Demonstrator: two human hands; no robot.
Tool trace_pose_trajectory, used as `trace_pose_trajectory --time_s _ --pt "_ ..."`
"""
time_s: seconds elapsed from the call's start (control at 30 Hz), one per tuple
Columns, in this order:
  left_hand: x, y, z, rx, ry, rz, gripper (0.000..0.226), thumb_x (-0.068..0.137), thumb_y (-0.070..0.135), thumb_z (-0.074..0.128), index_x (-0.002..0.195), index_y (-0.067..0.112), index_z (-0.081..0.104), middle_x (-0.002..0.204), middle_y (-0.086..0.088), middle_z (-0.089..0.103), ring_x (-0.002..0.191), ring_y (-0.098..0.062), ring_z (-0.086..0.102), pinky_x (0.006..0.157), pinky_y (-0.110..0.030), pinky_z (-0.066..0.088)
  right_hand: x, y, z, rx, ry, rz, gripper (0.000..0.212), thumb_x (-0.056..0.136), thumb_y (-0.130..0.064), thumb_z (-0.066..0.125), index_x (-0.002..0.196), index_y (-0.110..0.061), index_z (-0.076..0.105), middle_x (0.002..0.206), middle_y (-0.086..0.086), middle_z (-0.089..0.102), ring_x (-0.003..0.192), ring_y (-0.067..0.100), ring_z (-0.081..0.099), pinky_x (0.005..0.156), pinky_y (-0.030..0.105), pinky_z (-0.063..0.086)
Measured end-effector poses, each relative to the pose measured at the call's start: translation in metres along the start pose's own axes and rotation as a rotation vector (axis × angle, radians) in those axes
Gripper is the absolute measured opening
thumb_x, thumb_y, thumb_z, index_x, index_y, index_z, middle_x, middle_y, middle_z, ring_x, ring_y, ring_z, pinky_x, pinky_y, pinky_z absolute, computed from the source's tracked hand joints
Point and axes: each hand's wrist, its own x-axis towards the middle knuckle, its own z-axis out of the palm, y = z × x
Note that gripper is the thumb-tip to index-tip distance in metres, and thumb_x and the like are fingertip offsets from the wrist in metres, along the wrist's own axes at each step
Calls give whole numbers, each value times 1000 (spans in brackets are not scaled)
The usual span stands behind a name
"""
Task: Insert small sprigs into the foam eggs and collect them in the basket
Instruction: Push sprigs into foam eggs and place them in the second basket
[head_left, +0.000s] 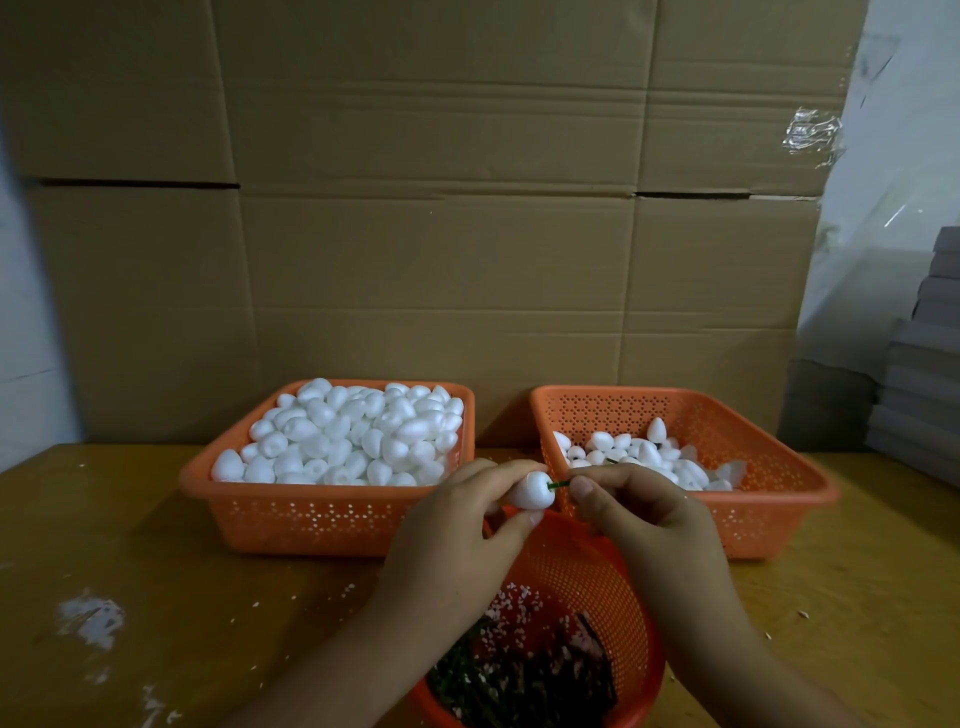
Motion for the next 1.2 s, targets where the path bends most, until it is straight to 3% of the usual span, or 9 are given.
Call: trace_pose_trajectory --time_s 0.2,0.37,0.73,1.07,1.2 --pt "0 1 -4 79 -34 48 37 89 33 67 121 46 54 103 38 52 90 16 50 71 -2 36 0 2 0 -104 -21 -92 9 82 -16 72 77 -23 75 79 -10 73 76 1 66 66 10 48" --pt "-1 3 -2 72 -107 48 35 90 33 64 120 47 53 97 29 55 90 11 51 68 -6 37 0 3 1 -125 -60 -131 10 83 -12 71 78 -20 75 80 -5 74 77 4 67 69 14 50" --pt "-1 -2 -1 -25 -40 -19 39 87 36 66 118 54 50 109 37 54 92 11 56 71 -6 42 4 6 2 10 -52 -25 10 87 -8 66 80 -8 74 64 0 67 61 5 59 61 15 49" --pt "0 -4 -2 -133 -53 -57 42 85 34 69 114 54 48 111 34 56 92 3 61 70 -20 50 5 11 3 32 -65 14 30 92 -22 59 68 -5 66 62 4 63 60 12 57 62 21 49" --pt "0 -2 -2 -117 -63 -19 39 81 45 66 113 58 47 113 36 54 90 5 60 67 -15 46 4 10 3 8 -62 2 36 93 -25 58 65 -2 63 58 5 61 57 12 55 58 20 46"
